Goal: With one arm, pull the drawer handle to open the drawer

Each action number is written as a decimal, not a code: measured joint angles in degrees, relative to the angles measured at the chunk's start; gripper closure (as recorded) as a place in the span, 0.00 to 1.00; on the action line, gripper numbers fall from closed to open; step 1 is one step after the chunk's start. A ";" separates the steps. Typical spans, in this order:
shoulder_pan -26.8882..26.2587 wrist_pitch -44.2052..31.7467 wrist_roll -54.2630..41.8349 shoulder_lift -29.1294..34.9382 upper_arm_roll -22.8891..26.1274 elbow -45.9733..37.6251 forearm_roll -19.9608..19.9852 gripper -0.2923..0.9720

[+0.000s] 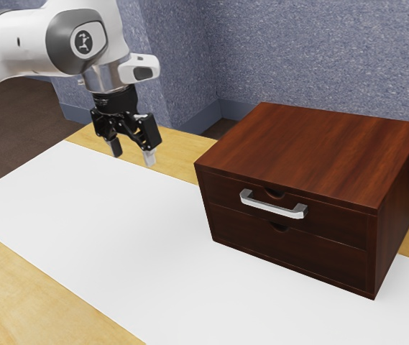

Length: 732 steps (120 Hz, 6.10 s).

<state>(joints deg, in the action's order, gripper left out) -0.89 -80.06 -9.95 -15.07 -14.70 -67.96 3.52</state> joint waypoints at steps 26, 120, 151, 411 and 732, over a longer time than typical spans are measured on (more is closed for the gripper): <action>0.19 0.12 -0.17 0.12 0.08 0.05 0.19 0.23; -2.28 0.34 -0.68 3.72 10.32 4.76 0.34 0.23; -4.22 -6.15 -24.37 2.74 17.56 4.20 0.15 0.23; -8.44 -31.98 -77.02 12.48 17.00 -29.07 -1.60 0.23; -10.20 -33.01 -58.96 30.90 17.22 -49.69 -0.20 0.73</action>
<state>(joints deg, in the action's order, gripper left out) -11.09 -113.07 -68.91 15.83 2.53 -117.66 3.32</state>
